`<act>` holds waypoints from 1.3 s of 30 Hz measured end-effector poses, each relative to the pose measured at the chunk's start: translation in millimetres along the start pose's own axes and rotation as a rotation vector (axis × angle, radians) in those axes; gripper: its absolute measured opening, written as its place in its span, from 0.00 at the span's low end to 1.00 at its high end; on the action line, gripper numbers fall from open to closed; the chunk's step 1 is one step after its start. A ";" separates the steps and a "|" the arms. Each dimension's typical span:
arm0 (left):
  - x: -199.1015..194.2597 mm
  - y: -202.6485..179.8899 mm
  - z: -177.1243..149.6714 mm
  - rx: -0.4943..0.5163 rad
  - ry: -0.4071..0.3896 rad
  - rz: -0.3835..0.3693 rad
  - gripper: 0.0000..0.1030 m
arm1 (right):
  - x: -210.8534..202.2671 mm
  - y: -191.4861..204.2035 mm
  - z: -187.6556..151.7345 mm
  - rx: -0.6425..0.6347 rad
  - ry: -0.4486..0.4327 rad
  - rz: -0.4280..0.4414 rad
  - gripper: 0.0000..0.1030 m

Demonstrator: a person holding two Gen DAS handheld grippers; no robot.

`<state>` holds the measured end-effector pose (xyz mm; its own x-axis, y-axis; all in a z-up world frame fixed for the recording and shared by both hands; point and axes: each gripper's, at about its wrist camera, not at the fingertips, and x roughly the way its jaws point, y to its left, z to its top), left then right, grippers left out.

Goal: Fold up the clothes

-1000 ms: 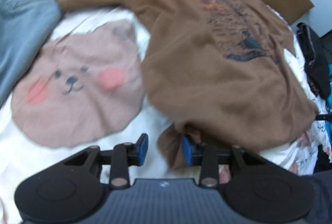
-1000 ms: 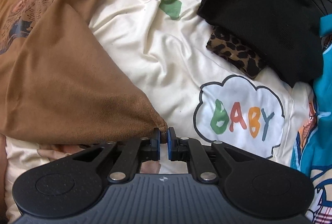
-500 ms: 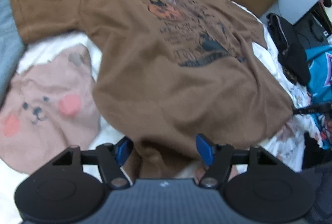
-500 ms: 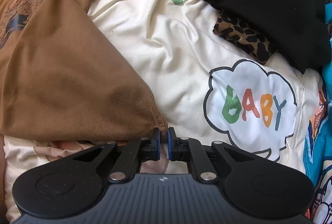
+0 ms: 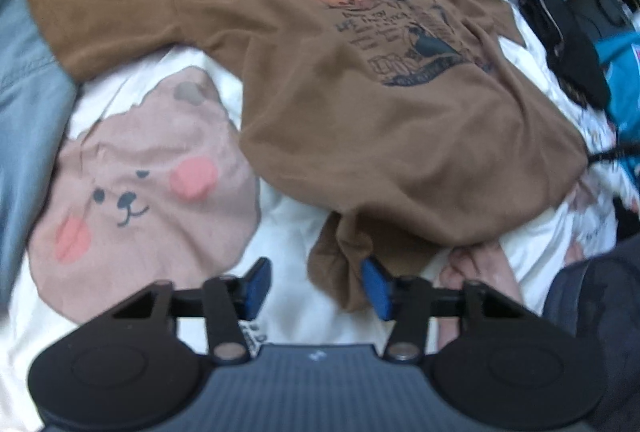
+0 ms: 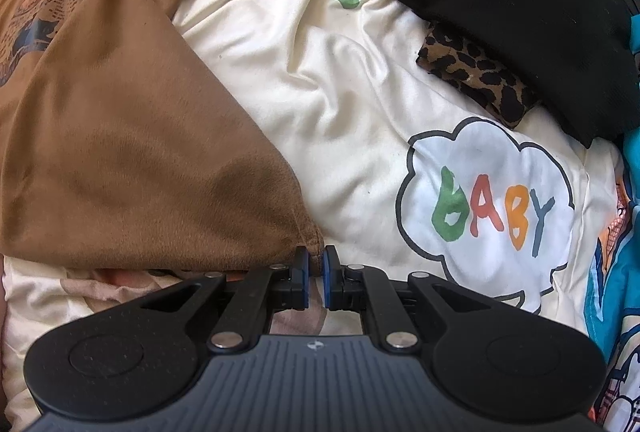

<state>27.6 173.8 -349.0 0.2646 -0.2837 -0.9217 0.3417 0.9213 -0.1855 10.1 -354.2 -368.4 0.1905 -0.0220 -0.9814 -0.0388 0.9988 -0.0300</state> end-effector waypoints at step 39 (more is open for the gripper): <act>-72.0 41.0 -29.4 -0.499 -0.092 -0.166 0.04 | -9.3 -1.3 -10.4 0.159 -0.098 0.019 0.05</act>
<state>-4.0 239.8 -300.3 0.3292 -0.4382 -0.8364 -0.0787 0.8700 -0.4868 -1.8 -355.7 -361.2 0.2867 -0.0063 -0.9580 0.1111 0.9935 0.0268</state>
